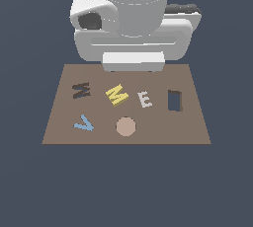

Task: Insert a designated object into the corresponding slot on a board.

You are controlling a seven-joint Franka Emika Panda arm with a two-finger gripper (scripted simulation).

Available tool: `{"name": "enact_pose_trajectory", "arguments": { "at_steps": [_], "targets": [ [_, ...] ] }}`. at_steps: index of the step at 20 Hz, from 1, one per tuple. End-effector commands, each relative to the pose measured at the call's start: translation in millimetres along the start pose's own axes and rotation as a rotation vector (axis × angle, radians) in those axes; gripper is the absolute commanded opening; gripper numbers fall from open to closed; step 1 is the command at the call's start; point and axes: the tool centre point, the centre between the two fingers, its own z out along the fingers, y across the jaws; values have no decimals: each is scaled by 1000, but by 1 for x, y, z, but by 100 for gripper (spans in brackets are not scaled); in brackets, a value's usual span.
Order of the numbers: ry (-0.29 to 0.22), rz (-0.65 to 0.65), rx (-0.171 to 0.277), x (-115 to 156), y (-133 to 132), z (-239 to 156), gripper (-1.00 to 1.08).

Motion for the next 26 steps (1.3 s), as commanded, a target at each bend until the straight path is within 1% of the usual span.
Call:
{"name": "enact_pose_trajectory", "arguments": {
  "at_steps": [1,8,14,20,26],
  "targets": [
    [0,0,0,0,0,0,100],
    [1,37,0,1,2,4,100],
    [2,128,-1,2,5,16,100],
    [4,276,-3,4,12,34,100],
    [7,486,-4,5,22,59,100]
  ]
}}
